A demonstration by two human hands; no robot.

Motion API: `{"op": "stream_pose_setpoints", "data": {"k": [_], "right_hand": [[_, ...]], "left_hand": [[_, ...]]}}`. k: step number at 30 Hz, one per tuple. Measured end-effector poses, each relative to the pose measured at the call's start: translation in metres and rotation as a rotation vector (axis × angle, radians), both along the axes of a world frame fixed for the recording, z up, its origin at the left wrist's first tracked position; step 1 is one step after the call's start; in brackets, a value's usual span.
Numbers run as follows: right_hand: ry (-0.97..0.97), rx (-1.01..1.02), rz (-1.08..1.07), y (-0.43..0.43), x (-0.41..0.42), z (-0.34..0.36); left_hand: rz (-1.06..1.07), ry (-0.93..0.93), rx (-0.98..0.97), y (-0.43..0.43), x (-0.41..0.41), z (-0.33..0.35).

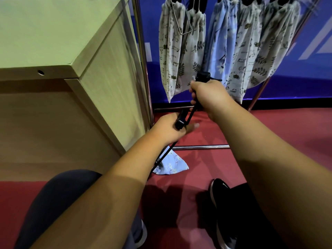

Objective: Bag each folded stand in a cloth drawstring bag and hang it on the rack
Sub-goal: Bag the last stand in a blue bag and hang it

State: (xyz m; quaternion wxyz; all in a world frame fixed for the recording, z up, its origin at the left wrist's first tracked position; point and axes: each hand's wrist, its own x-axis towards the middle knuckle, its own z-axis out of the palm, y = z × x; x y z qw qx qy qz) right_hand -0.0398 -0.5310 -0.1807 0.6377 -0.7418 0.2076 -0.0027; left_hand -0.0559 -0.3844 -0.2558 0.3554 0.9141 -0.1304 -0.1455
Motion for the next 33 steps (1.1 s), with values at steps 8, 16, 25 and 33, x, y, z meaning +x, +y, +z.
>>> {"op": "stream_pose_setpoints", "data": {"k": [8,16,25,33], "right_hand": [[0.016,0.003,-0.005,-0.004,0.001,-0.002],[0.011,0.038,-0.022,-0.005,0.000,0.000],[0.001,0.032,0.020,-0.006,-0.003,-0.001],[0.063,0.027,0.139,-0.011,-0.005,0.003]], "left_hand": [[0.061,0.031,-0.040,-0.005,0.001,-0.002],[0.138,0.031,-0.077,-0.011,0.003,-0.010],[0.154,0.131,-0.121,-0.015,0.001,-0.018],[0.175,0.084,-0.125,-0.019,-0.001,-0.025]]}}
